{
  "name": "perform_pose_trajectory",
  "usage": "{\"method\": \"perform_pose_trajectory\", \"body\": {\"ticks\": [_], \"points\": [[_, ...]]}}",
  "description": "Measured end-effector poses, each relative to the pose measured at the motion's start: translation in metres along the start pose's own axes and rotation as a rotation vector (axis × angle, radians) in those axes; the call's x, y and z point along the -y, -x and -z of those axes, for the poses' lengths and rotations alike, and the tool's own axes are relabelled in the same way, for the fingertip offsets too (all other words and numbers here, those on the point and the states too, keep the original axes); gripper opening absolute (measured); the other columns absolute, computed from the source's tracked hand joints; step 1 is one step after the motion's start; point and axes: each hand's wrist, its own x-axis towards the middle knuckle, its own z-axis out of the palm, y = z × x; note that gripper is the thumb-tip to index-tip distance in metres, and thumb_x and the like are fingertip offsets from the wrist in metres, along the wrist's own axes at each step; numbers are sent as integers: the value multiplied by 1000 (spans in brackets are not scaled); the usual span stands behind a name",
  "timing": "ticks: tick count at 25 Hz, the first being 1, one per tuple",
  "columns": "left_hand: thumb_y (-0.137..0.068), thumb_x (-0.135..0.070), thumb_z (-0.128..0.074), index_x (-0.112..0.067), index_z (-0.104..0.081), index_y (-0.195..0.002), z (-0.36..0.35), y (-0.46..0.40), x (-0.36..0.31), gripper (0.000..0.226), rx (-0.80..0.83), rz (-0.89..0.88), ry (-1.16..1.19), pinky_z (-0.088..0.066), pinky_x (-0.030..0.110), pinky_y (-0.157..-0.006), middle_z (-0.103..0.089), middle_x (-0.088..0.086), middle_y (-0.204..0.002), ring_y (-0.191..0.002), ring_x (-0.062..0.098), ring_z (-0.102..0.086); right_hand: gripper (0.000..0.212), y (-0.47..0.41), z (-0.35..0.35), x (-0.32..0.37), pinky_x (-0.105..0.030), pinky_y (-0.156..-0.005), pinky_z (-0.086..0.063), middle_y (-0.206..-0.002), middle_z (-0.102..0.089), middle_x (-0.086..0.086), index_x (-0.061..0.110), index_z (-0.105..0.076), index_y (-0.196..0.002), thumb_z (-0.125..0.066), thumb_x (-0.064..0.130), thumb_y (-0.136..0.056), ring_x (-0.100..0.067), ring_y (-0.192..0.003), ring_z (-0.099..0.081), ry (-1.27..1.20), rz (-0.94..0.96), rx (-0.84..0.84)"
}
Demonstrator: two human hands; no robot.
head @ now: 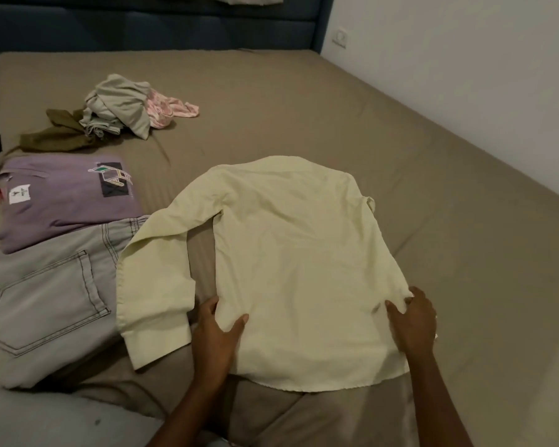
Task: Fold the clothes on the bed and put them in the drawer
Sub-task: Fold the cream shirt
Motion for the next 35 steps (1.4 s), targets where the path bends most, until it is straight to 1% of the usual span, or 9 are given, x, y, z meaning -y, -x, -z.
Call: {"method": "perform_pose_trajectory", "body": {"ticks": [3,7,12,16,19,22,26,30,35], "points": [[-70,-28,-94,-12,-60,-130,11,6,-1,71,70,62,142,-47,32,-89,-65,0,-115,-109,26,-64,26,5,20,-5,-29,-71,-45,-89,-70,-7,7,-73,-101,-85,13,-79,-30,-90,-66,-220,-114,162],[-67,-39,-95,-10,-58,-127,25,11,8,76,49,26,-31,-51,38,-89,-68,5,-115,-103,29,-64,20,12,20,3,-27,-70,-41,-72,-68,8,25,-71,-64,-90,24,-69,-15,-76,-63,-95,36,99],[-68,-70,-81,-18,-38,-120,30,24,14,85,18,-31,-350,-47,38,-70,-70,12,-104,-96,38,-69,19,-5,20,-14,-46,-93,-48,-105,-71,-10,20,-73,-101,-61,27,-88,-36,-102,-64,-92,-119,-111],[-79,-68,-72,-13,-43,-125,28,20,7,78,-76,-57,-303,-46,39,-71,-71,16,-107,-98,39,-68,50,-69,12,-47,-40,-87,-48,-101,-68,-12,21,-73,-91,-79,56,-57,-37,-107,-60,158,-321,213],[-81,-54,-80,-14,-55,-110,32,8,9,55,-54,38,-86,-42,38,-76,-69,7,-101,-101,37,-66,57,-91,32,-39,-35,-71,-51,-83,-73,-15,1,-73,-79,-93,38,-41,-33,-84,-70,-14,-276,356],[-77,-37,-88,-12,-64,-97,31,2,15,40,29,46,20,-47,37,-77,-67,-1,-90,-93,30,-67,41,-91,81,-23,-40,-73,-54,-88,-71,-18,-9,-70,-93,-93,11,-66,-31,-82,-68,-198,-372,100],[-74,-42,-89,-14,-65,-89,26,-5,25,40,37,43,-35,-53,41,-79,-69,-2,-86,-83,24,-66,61,-85,95,-33,-55,-94,-43,-122,-54,-36,-5,-46,-129,-71,6,-74,-48,-111,-53,254,-289,-489],[-88,-57,-71,-10,-60,-74,27,-2,16,50,-23,23,-39,-44,38,-67,-64,3,-72,-71,23,-60,24,-50,49,-25,-43,-83,-53,-93,-69,-10,9,-66,-94,-68,31,-87,-38,-94,-66,-10,-174,-67],[-96,-46,-64,-9,-58,-70,25,-3,17,46,-80,-26,-17,-45,39,-67,-62,5,-69,-70,29,-61,39,-32,31,-24,-32,-59,-35,-62,-51,1,14,-49,-61,-80,32,-76,-24,-61,-52,-210,-114,222]]}}
